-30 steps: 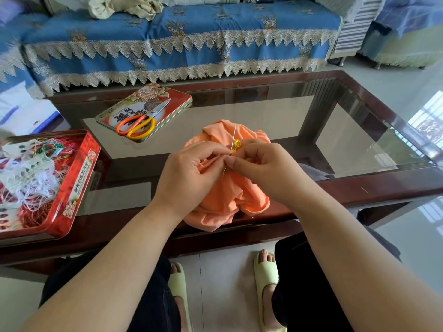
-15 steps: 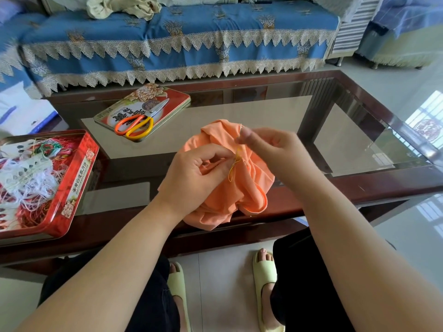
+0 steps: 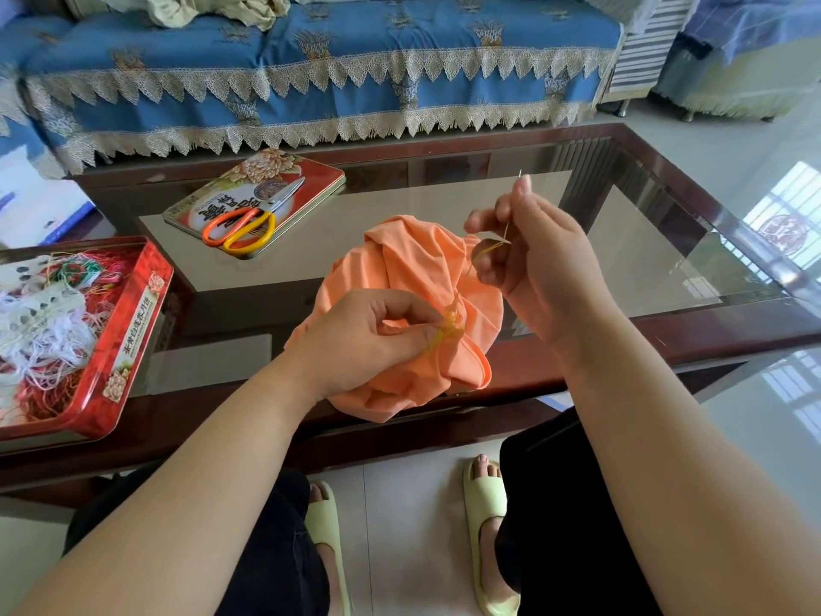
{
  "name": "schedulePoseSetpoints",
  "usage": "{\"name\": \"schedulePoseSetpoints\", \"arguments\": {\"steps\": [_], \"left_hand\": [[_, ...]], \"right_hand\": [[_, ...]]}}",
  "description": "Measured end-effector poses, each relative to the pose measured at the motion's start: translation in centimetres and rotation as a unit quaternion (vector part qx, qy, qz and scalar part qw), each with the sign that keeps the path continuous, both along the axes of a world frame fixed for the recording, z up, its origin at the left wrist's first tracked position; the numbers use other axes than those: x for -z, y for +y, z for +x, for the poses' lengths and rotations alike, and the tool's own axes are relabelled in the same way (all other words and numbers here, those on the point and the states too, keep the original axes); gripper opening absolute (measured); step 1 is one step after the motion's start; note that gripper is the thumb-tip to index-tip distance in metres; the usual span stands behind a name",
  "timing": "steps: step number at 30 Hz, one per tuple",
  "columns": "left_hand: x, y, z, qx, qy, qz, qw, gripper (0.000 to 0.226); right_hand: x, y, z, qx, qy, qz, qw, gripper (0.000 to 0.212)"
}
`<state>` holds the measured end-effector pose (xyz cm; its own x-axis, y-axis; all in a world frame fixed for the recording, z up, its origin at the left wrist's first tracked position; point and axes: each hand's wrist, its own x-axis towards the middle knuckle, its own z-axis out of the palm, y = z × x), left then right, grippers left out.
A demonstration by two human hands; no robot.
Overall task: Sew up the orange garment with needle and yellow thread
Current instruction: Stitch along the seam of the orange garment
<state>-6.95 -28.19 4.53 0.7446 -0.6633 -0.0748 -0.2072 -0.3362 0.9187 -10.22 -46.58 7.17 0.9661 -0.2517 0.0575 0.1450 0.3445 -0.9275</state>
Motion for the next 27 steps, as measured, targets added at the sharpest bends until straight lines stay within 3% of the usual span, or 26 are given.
{"name": "schedulePoseSetpoints", "arguments": {"steps": [8, 15, 24, 26, 27], "left_hand": [[0.6, -0.4, 0.1, 0.028, -0.001, 0.042, 0.999, 0.015], [0.7, -0.5, -0.3, 0.040, -0.009, 0.079, 0.996, 0.013], [0.9, -0.7, -0.2, 0.025, -0.003, 0.051, 0.998, 0.006], [0.7, -0.8, -0.4, 0.013, -0.001, 0.028, 1.000, 0.004], [0.7, -0.7, -0.4, 0.007, -0.001, 0.012, 1.000, 0.008]], "right_hand": [[0.1, -1.2, 0.6, -0.057, -0.054, 0.222, 0.972, 0.038], [0.2, -1.7, 0.5, -0.073, -0.077, 0.319, 0.942, 0.039], [0.6, -0.7, 0.6, -0.094, -0.053, 0.273, 0.956, 0.041], [0.5, -0.3, 0.4, -0.089, -0.032, 0.202, 0.975, 0.039], [0.7, 0.1, 0.4, -0.060, -0.017, 0.117, 0.991, 0.037]]}}
